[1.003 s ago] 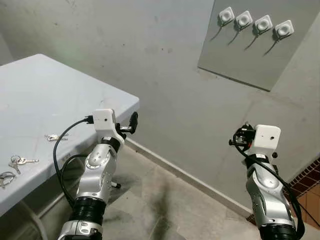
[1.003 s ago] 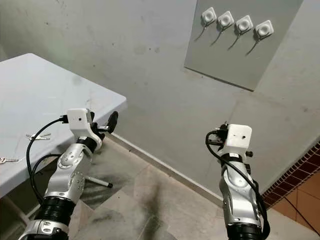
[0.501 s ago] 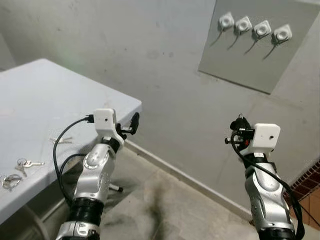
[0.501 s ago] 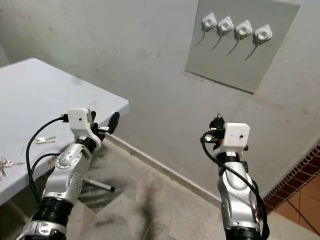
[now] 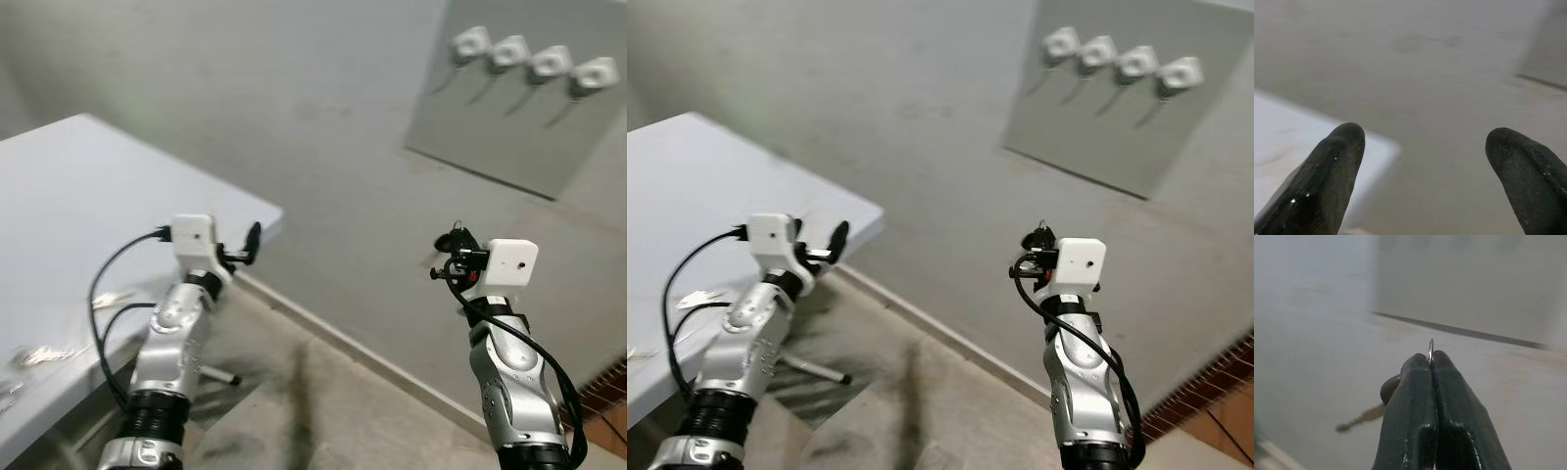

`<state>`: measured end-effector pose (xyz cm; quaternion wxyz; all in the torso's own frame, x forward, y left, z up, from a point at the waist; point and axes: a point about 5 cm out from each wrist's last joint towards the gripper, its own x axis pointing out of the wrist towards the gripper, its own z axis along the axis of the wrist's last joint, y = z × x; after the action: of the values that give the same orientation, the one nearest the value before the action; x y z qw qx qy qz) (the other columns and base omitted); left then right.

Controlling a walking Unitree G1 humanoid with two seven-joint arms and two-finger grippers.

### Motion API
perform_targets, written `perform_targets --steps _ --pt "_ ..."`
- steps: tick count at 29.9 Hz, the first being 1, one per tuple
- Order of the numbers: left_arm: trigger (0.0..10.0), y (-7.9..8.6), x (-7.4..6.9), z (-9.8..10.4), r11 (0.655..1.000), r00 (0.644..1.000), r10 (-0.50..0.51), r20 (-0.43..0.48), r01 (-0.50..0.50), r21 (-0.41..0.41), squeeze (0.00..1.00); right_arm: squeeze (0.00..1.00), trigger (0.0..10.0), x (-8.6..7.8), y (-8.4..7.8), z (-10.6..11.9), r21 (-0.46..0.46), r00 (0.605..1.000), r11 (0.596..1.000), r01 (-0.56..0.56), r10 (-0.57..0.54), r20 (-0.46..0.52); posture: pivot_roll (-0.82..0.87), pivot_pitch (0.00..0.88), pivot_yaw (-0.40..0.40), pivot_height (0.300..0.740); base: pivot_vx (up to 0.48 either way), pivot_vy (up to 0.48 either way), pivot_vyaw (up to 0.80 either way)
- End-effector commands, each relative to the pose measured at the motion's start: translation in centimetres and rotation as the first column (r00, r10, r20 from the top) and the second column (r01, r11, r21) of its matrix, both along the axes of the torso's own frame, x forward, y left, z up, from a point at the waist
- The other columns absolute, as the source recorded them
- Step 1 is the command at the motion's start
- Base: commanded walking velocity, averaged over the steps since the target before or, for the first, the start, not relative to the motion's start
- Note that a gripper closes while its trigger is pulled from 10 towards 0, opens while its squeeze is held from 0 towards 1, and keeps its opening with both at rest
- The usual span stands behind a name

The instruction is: Hang keys on a hook

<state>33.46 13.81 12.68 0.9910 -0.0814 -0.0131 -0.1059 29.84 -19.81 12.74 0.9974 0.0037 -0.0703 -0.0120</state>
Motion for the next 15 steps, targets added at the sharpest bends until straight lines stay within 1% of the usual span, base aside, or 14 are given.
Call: perform_targets --steps 1,7,8,12,13,14,15 --pt "10.0 -0.47 0.05 0.43 0.999 0.999 -0.032 0.011 0.032 0.032 0.0 0.0 10.0 0.08 -0.09 0.42 0.01 1.0 1.0 0.002 -0.002 0.021 0.06 0.0 -0.054 0.74 0.424 0.0 -0.72" --pt "10.0 -0.61 -0.07 0.42 0.999 0.999 -0.038 0.007 0.038 0.036 0.0 0.0 10.0 0.05 -0.15 0.32 0.004 1.0 1.0 0.002 -0.002 0.013 0.06 0.0 -0.057 0.74 0.428 0.0 -0.66" --pt "10.0 -0.62 -0.09 0.41 0.999 0.999 -0.039 0.006 0.039 0.035 0.0 0.0 10.0 0.02 -0.13 0.46 0.009 1.0 1.0 0.005 -0.005 0.029 0.06 0.0 -0.057 0.74 0.428 0.0 0.0" --pt "10.0 -0.65 -0.14 0.41 0.999 0.999 -0.038 0.007 0.037 0.033 0.0 0.0 10.0 0.09 -0.17 0.51 0.003 1.0 1.0 0.01 -0.01 0.025 0.06 0.0 -0.059 0.74 0.424 0.0 0.0" --pt "10.0 -0.67 -0.18 0.37 0.999 1.0 -0.029 0.003 0.029 0.026 0.0 0.0 10.0 0.12 -0.12 0.57 0.005 1.0 1.0 0.002 -0.003 0.029 0.06 0.0 -0.061 0.74 0.0 0.0 0.0" --pt "10.0 -0.77 -0.24 0.39 0.999 0.999 -0.036 0.003 0.036 0.0 0.0 0.0 10.0 0.14 -0.06 0.55 0.009 1.0 1.0 -0.003 0.003 0.026 0.06 0.0 -0.061 0.74 0.0 0.0 0.0" --pt "10.0 -0.77 -0.24 0.39 0.999 0.999 -0.036 0.003 0.036 0.0 0.0 0.0 10.0 0.14 -0.06 0.55 0.009 1.0 1.0 -0.003 0.003 0.026 0.06 0.0 -0.061 0.74 0.0 0.0 0.0"
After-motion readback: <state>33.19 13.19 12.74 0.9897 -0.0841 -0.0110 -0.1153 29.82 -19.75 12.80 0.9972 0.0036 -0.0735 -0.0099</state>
